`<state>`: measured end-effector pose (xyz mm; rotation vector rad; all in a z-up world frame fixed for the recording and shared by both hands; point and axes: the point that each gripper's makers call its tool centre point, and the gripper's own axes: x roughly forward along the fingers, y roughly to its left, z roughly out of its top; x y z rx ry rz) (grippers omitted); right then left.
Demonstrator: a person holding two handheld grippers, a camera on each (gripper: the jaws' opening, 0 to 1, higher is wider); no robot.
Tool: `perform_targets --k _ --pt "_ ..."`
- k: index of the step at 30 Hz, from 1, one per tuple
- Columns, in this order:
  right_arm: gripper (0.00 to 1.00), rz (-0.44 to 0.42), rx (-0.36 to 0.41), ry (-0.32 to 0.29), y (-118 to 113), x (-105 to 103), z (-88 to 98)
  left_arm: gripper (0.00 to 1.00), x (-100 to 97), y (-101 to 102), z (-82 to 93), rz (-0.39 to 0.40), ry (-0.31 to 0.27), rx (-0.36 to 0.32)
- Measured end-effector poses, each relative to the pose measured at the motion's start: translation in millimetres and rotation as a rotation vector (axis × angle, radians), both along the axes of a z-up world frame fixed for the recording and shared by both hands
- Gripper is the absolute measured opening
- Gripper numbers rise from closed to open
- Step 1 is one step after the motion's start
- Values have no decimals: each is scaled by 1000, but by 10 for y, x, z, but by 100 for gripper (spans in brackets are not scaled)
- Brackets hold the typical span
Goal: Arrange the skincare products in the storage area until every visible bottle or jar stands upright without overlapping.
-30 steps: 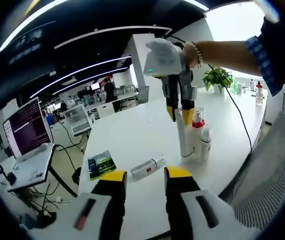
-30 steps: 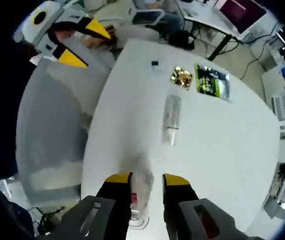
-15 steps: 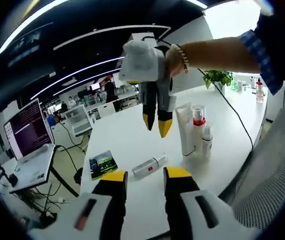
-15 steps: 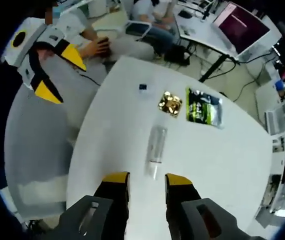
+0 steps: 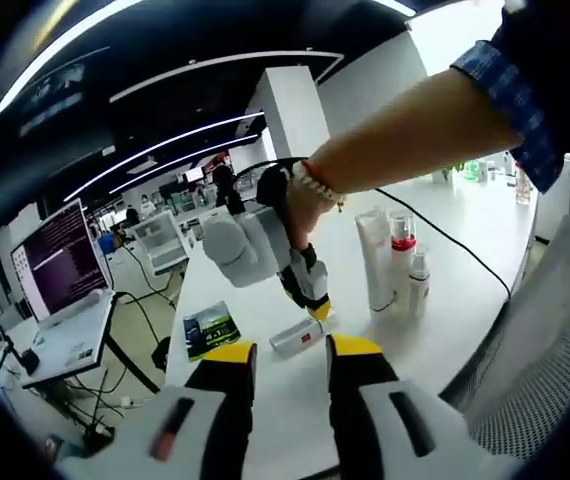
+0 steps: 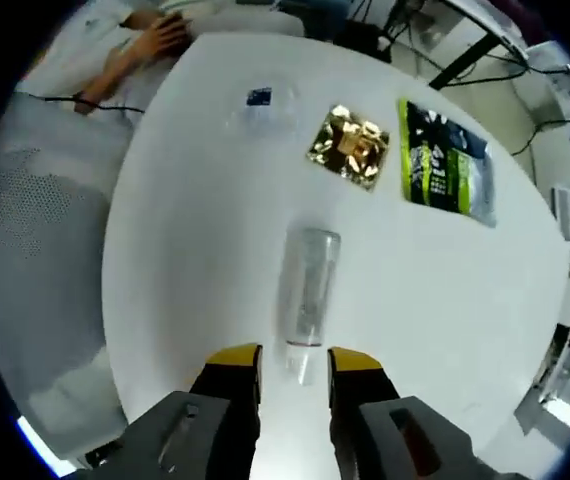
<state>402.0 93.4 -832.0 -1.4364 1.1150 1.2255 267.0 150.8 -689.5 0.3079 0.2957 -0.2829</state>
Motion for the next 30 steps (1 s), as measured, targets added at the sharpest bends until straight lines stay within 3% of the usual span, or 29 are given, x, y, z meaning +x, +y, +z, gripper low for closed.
perform_targets --k 4,7,11,16,18,23,30 --pt "24 -37 -28 0 36 113 -149 25 5 27 -13 8 0 16" --pt "21 -31 -43 -4 68 136 -240 25 4 21 -12 7 1 15" --pt "24 -48 -59 38 92 36 -345 25 3 14 -10 3 3 13" --pt "15 -45 -68 7 76 21 -352 25 5 2 -26 -5 11 15" --pt "14 -14 -67 56 70 -89 -357 24 5 2 -32 -7 14 18" --pt "14 -77 -13 100 182 -269 -211 25 5 -6 -35 -12 17 17" --pt "14 -7 87 104 332 -444 130 25 3 -10 -61 -14 29 31"
